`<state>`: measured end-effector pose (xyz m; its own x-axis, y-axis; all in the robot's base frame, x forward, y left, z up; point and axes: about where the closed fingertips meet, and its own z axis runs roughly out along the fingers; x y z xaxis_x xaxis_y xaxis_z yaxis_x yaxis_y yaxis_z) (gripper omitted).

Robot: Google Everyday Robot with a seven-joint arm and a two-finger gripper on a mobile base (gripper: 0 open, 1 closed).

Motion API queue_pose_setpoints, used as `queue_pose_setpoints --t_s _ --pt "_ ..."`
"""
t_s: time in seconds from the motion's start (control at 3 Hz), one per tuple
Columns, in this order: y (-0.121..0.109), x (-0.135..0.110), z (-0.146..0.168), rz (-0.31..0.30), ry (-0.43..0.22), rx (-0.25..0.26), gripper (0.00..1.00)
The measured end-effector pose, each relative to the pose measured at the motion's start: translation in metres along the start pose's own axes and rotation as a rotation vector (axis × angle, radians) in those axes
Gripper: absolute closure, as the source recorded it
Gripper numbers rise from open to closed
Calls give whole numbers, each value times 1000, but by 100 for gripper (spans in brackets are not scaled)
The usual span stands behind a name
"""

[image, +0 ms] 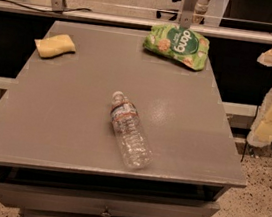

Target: Move water bottle near sponge

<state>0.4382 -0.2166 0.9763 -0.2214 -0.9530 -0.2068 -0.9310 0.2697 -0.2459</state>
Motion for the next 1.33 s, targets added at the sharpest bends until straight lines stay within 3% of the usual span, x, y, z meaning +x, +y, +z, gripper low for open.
queue_pose_setpoints --t_s 0.33,0.67,1.0,1.33 --pt "0 0 0 0 0 0 0" --pt "6 -16 6 13 -55 -21 0" --pt "11 -54 23 104 -158 -35 0" --pt "13 -89 45 251 -251 -74 0"
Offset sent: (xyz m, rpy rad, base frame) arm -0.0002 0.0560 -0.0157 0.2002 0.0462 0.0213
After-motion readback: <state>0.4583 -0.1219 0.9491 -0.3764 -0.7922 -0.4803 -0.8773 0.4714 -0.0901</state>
